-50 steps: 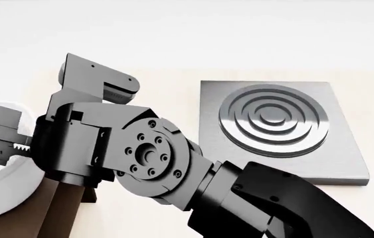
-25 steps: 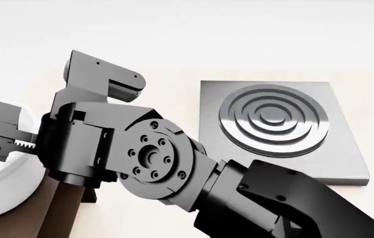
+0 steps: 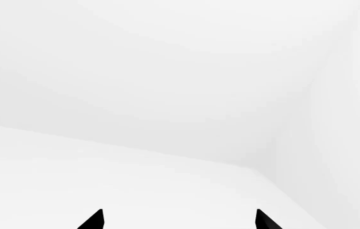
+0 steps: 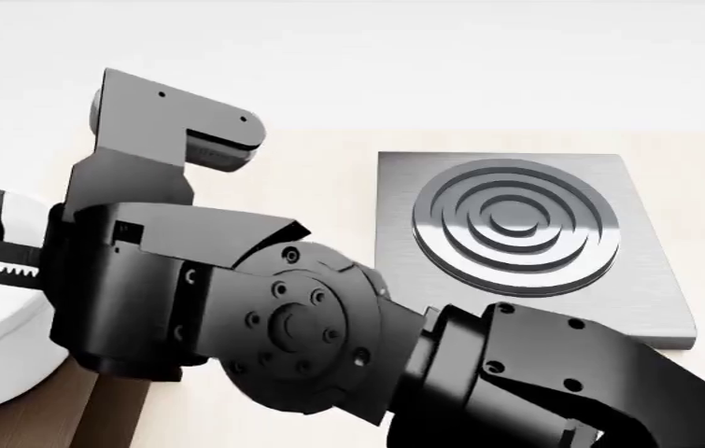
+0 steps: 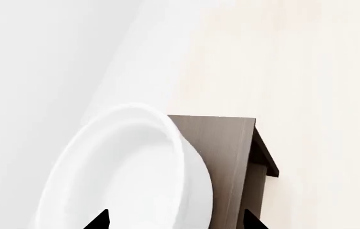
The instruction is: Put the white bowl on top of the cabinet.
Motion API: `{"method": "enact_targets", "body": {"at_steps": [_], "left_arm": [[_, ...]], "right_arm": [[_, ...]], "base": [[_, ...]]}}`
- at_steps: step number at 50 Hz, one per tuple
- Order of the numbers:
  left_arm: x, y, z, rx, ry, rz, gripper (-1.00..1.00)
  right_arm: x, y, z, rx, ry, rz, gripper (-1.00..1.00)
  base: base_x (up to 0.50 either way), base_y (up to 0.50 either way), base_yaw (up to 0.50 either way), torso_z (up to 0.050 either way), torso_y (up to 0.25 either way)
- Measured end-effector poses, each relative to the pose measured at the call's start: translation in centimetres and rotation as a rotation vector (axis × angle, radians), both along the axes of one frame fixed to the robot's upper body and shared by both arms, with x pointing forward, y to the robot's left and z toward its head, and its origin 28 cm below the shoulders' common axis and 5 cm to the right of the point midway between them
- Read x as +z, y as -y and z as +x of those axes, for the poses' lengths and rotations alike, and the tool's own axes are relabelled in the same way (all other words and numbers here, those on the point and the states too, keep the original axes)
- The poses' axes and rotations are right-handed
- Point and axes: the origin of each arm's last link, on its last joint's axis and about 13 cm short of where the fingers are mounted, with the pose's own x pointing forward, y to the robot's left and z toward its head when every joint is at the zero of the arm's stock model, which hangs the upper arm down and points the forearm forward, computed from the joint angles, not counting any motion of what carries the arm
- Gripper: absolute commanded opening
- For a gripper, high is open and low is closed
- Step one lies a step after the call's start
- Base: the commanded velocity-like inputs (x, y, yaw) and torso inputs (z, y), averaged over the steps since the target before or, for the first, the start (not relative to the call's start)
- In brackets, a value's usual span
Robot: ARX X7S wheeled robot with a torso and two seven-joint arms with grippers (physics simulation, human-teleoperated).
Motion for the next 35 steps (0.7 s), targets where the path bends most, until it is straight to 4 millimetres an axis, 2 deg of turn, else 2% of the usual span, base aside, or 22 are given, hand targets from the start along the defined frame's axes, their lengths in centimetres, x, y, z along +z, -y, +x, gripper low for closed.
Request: {"method": "enact_targets", "body": {"at_steps": [17,35], "left_arm": [[-0.1,0.0,0.1,-0.004,-0.001,0.0,1.0],[0.0,0.1,0.1,-0.005,0.001,-0.002,1.0]], "right_arm": [[2.1,1.0,-1.9,0.012,0.114,0.017,1.0],[4.8,2.1,-5.4,-0.074,0.336,0.005,1.0]], "base": [[0.0,0.0,0.0,0.0,0.0],[0.0,0.0,0.0,0.0,0.0]]}}
